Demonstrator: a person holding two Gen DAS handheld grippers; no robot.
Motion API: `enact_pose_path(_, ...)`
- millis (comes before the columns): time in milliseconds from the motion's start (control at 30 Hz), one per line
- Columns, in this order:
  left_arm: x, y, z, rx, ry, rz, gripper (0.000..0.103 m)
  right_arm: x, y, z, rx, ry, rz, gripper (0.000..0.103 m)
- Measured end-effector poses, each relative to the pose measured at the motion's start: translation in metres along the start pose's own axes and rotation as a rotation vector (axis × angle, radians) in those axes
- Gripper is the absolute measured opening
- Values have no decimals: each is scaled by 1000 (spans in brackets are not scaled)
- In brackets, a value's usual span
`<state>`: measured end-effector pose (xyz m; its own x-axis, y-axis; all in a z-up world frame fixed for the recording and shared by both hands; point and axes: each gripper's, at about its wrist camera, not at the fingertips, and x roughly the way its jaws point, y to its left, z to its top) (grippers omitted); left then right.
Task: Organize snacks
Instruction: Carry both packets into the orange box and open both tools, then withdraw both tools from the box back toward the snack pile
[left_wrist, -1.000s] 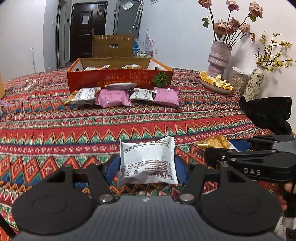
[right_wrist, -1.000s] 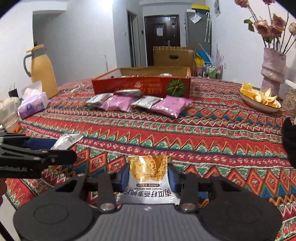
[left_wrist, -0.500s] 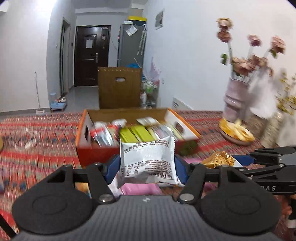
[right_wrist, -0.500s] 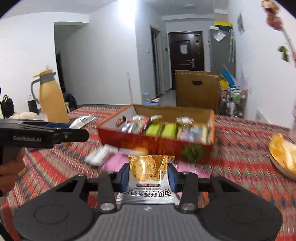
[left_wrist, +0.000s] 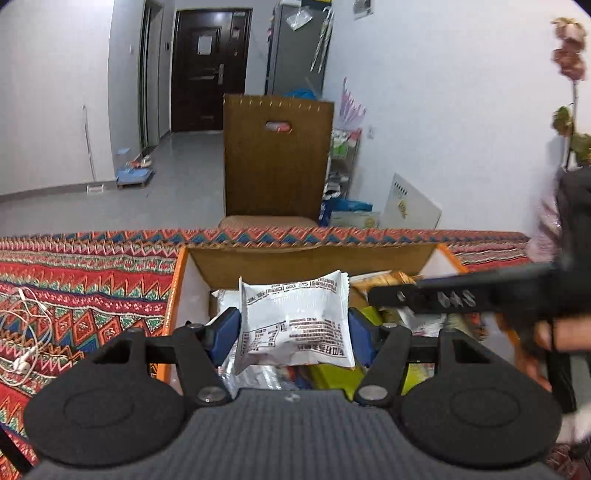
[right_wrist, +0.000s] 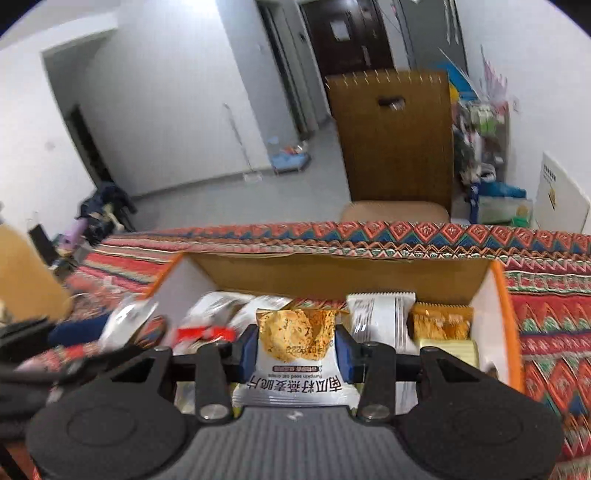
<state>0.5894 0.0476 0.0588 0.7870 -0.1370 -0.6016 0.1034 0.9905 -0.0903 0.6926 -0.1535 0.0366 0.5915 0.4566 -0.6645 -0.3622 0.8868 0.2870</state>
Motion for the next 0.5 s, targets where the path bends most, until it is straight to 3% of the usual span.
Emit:
enact_pose_path(67,12,6,-4,4,22,14,63,22,-1,9,-14,18,-36,43)
enact_pose_path(133,17,9,-12,32,39,8,67,35,-1,11,-7,15,-48,50)
enact_pose_path(200,20,8,-21,75,62,-4,69,41,-1,12,-4,17,-40,64)
enact_pose_path(333,14,4,-45,147,61,12,77,39,1,4,-33,9,-21,64)
enact_pose_path(500,-1,8,-44,107,46,-2,82,18,7,4,-67,-10,-41,66)
